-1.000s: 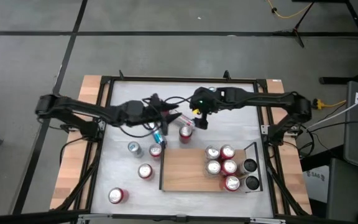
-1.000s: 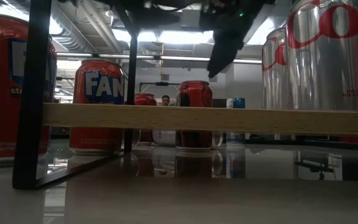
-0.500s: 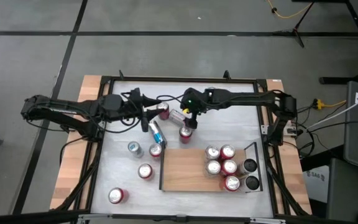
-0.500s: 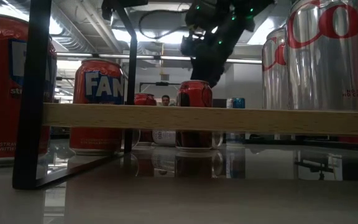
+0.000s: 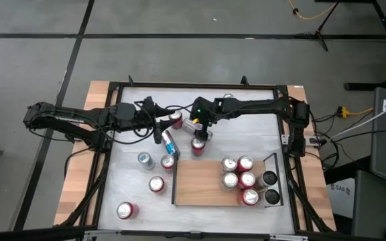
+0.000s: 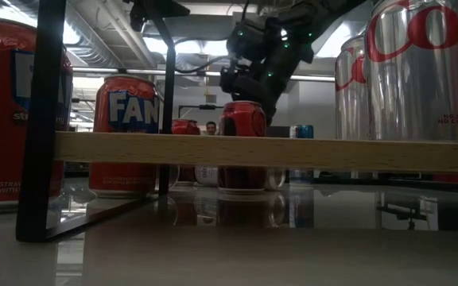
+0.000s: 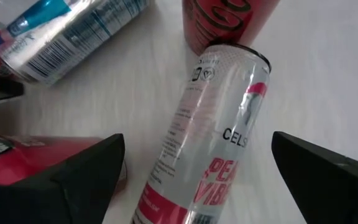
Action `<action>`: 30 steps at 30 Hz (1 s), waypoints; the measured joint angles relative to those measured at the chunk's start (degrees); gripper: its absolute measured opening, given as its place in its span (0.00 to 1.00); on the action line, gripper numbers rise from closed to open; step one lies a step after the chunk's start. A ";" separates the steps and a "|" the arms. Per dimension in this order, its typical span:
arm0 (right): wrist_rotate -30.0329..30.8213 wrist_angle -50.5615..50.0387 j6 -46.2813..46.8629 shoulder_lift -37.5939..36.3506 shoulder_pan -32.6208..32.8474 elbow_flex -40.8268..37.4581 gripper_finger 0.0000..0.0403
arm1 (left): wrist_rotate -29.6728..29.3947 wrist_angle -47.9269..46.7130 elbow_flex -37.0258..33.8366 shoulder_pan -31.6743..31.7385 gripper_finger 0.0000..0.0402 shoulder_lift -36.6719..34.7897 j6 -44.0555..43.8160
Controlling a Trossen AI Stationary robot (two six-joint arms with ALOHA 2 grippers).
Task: Place canned beverage on shelf
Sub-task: Adjust the black soda can
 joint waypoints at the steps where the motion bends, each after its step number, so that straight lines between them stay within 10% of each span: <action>1: -0.09 0.07 0.05 0.26 0.00 0.04 0.99 | 0.00 0.05 0.00 0.00 0.46 0.02 0.00; 30: -4.02 2.33 10.38 0.79 -3.30 0.54 0.99 | 0.00 -0.74 0.00 0.00 0.46 0.00 0.02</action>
